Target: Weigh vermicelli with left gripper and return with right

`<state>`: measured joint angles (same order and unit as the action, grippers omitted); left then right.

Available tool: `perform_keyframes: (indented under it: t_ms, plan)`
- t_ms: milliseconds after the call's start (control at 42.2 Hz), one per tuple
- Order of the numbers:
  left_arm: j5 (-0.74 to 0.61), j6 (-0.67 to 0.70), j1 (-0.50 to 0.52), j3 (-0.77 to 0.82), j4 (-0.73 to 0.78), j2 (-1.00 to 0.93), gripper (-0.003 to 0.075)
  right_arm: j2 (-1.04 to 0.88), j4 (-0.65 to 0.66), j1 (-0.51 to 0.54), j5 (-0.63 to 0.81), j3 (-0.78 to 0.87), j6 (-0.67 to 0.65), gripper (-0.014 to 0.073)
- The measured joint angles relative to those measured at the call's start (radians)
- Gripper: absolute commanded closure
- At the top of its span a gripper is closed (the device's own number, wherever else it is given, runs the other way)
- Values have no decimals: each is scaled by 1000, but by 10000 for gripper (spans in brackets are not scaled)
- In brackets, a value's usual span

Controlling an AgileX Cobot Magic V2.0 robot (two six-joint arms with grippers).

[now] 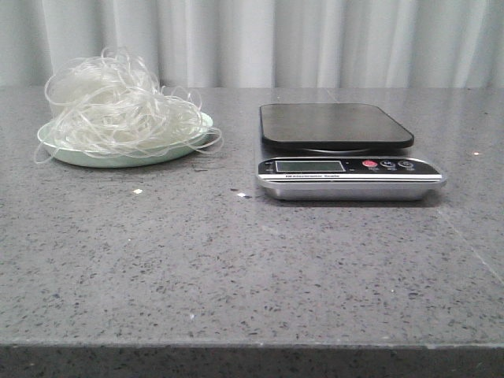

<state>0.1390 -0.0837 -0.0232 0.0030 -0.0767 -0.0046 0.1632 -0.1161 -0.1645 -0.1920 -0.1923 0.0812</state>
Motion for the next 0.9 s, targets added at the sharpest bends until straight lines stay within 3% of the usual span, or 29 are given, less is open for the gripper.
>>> perform_keyframes:
  t_ms: [900]
  plan:
    - [21,0,0,0,-13,0,583,0,0,2,0,0,0,442]
